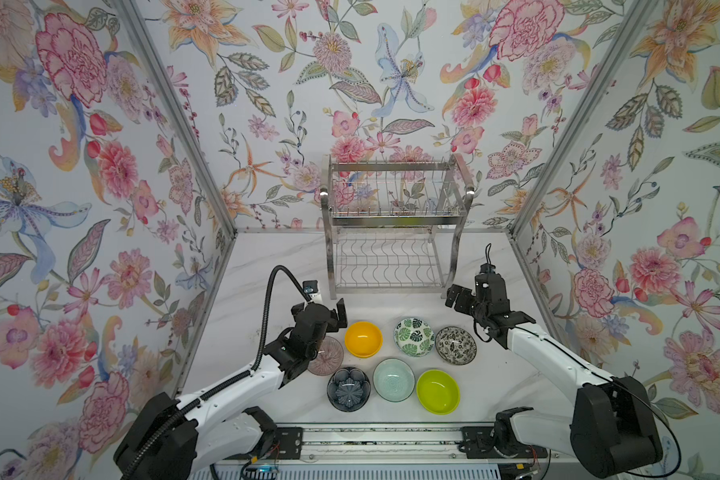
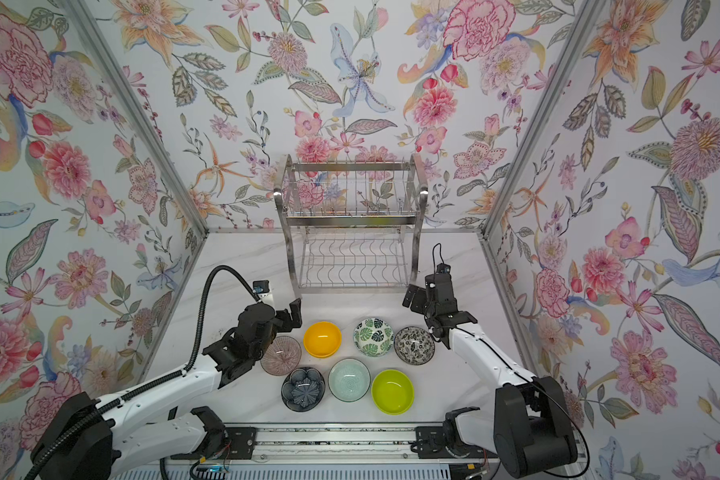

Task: Load bowls into a dish rack
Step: Move the dish rack to the top-center of the table, then move the bowl to the middle-right of the table.

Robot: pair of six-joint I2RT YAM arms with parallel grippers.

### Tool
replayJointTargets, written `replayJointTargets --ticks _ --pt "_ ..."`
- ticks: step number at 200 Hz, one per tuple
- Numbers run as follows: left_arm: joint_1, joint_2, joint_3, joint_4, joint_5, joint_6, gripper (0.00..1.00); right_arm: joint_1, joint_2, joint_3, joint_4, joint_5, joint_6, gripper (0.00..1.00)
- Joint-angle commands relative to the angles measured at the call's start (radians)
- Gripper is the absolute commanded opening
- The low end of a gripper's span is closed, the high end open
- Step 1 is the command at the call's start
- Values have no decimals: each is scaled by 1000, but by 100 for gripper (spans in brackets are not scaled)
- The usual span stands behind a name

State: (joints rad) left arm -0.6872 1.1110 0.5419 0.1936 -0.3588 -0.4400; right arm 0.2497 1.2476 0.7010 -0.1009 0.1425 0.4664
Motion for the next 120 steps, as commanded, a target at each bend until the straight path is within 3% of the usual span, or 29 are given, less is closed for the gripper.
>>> replayJointTargets --ticks 1,36,78,120 --pt "6 12 21 68 95 -29 99 15 -63 -67 -166 7 95 98" --pt "6 49 21 116 158 -45 99 21 -179 -166 -230 -14 165 96" --pt "5 75 14 167 198 -58 99 59 -236 -244 -271 -30 223 81" --pt "5 71 7 178 197 -48 99 70 -199 -295 -200 -27 236 67"
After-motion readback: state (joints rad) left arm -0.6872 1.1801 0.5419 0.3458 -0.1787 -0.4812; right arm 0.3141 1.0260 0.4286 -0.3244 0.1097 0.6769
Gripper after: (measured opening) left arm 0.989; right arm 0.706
